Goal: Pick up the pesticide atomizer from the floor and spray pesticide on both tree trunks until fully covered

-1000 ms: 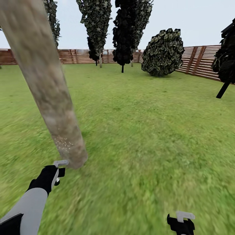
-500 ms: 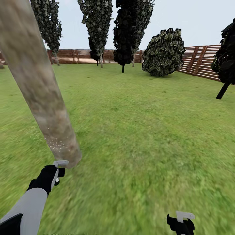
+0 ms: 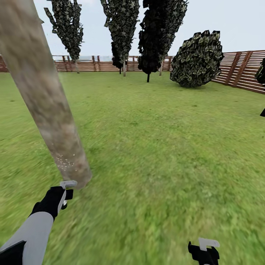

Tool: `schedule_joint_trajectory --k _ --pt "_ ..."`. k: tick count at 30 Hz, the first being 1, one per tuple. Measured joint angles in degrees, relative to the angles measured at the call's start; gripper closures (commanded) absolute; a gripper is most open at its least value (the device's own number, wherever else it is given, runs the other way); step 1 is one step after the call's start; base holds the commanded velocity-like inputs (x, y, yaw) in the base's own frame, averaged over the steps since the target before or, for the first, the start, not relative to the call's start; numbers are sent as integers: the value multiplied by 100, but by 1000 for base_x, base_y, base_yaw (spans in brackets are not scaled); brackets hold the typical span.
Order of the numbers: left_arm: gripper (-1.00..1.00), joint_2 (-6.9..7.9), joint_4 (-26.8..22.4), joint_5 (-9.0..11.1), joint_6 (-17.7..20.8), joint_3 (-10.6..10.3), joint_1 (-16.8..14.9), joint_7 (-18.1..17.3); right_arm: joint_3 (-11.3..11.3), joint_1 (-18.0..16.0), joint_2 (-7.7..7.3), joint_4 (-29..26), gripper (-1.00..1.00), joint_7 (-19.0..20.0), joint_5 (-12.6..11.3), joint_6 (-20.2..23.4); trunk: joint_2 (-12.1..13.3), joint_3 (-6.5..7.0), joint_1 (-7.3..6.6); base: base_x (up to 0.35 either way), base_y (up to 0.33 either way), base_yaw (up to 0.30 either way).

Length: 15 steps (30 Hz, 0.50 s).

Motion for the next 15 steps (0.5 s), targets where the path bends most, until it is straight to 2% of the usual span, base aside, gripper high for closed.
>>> schedule_joint_trajectory --k 6,15 --pt "100 1 -1 -1 1 0 0 0 0 1 0 0 -100 0 6 1 0 0 0 156 -268 38" --pt "100 10 -3 1 2 -1 2 -1 1 -1 8 1 -100 -1 2 2 0 0 0 154 -268 259"
